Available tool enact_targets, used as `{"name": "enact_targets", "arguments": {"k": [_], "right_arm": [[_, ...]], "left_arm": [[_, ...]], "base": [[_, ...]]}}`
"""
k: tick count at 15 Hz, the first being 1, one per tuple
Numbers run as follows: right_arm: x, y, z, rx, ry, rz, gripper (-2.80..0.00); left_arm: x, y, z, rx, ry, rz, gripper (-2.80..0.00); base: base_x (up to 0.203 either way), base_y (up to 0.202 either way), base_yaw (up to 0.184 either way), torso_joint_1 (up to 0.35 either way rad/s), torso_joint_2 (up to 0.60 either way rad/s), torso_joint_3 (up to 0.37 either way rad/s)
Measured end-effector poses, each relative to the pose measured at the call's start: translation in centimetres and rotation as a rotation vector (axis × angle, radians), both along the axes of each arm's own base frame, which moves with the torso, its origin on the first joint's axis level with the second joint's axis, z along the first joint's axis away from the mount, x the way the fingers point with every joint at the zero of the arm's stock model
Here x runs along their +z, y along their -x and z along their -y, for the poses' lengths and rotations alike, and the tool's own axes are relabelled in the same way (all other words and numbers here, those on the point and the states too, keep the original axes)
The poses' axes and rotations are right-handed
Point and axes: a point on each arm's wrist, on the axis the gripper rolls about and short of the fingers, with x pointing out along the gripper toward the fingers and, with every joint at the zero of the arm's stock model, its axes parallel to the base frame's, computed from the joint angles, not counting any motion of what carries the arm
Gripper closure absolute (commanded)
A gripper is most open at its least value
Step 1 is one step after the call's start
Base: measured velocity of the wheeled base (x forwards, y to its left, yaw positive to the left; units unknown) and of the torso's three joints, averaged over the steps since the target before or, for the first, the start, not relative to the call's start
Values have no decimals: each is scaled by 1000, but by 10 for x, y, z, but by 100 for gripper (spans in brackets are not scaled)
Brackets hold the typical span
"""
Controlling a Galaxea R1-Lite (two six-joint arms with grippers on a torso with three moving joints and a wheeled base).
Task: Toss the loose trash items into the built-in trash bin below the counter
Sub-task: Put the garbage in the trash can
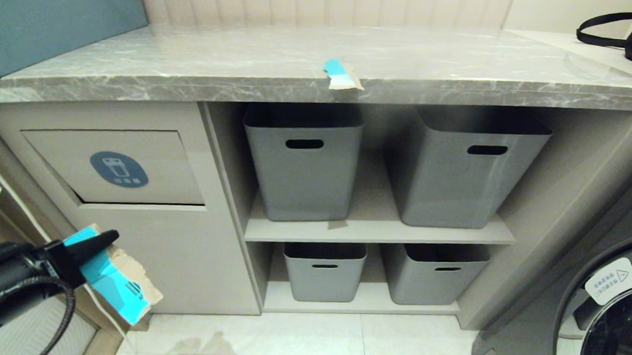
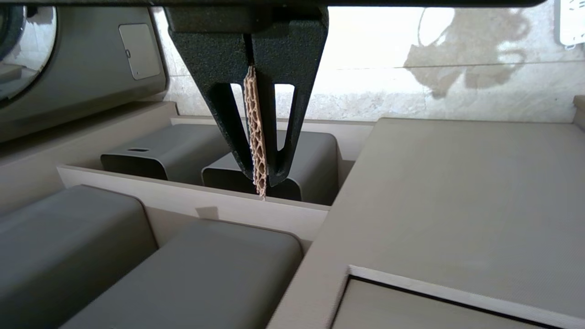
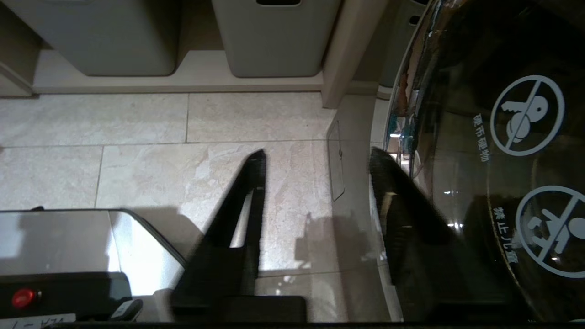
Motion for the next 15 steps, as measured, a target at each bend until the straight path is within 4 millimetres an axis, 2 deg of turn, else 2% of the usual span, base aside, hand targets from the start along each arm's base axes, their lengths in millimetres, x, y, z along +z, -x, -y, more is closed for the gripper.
{"name": "enact_targets", "arguments": {"k": [7, 11, 15], "right_arm": [[1, 0, -1, -24, 14, 98, 0], [-1, 2, -1, 73, -2, 85, 0], [-2, 14, -1, 87, 11, 258, 0]], "left_arm": [[-6, -1, -2, 8, 16, -31, 0], [-7, -1, -1, 6, 11, -33, 0], [-2, -6, -10, 63, -8, -10, 0]], "base": [[0, 0, 0, 0, 0, 0], [0, 0, 0, 0, 0, 0], [0, 0, 0, 0, 0, 0]]}}
